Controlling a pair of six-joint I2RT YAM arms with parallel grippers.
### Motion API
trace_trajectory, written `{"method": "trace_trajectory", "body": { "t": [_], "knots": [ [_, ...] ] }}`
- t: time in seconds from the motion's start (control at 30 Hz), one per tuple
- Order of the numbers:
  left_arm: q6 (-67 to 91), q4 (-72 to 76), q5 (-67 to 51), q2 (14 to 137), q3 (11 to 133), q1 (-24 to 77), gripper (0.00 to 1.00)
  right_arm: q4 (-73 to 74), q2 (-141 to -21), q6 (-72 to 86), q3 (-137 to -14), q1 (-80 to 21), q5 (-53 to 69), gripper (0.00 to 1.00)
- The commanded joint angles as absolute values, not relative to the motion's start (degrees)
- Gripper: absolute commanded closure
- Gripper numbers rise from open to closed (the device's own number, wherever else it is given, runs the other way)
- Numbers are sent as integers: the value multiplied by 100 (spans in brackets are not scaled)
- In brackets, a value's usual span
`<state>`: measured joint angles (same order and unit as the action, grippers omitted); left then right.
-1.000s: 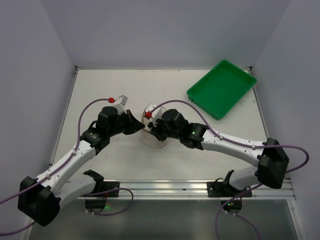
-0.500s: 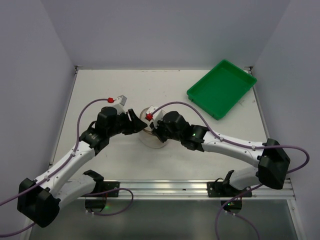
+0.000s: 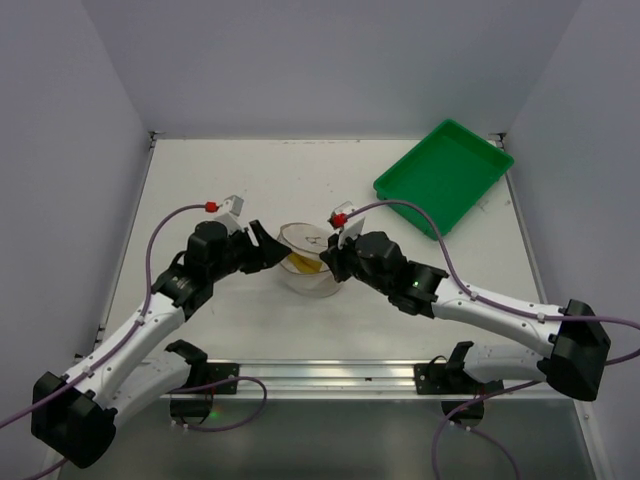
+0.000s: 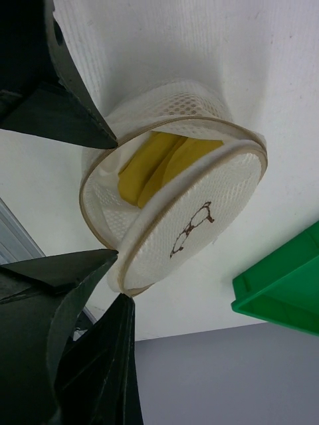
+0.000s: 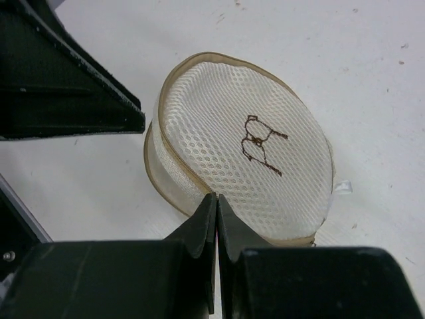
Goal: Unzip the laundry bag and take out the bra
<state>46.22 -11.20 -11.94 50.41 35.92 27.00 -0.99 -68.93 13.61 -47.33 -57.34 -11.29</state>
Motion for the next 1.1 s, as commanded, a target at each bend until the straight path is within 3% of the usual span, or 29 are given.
{"method": "trace_trajectory", "body": {
  "t": [0.0,0.2,0.4,0.5,0.57,0.63,0.73,0.83,0.9,0.97,1.0,1.07],
  "knots": [
    [4790,-967,-1064,4940,3446,2663,34,-589,-6715,2056,-4693,-5704,-1599,100],
    [4913,-1107,-616,4842,3208,2663,34,-466,-6689,2531,-4711,-5529,-1881,100],
    [4992,-687,-527,5492,3217,2654,37,-404,-6452,2804,-4571,-5344,-1855,100],
    [5115,-379,-527,5939,3365,2654,45,-378,-6320,2909,-4456,-5247,-1846,100],
    [5133,-229,-492,6273,3462,2654,56,-299,-6170,3066,-4368,-5134,-1898,100],
    [5124,-255,-518,6442,3629,2654,77,-124,-5977,3233,-4229,-4906,-1925,100],
    [5019,-351,-554,6460,3709,2663,100,445,-5618,3708,-3965,-4659,-2161,100],
    [4773,-465,-475,6188,3639,2663,100,1218,-5275,4279,-3649,-4421,-2495,100],
    [4553,-501,-475,5995,3560,2663,100,1589,-4967,4508,-3551,-4359,-2479,91],
    [4308,-536,-536,5846,3516,2663,100,2003,-4652,4413,-3542,-4359,-2339,73],
    [4254,-554,-554,5819,3472,2663,100,2039,-4536,4273,-3551,-4368,-2225,56],
    [4158,-554,-667,5766,3410,2681,100,1926,-4325,3678,-3638,-4377,-1752,46]
  ]
}}
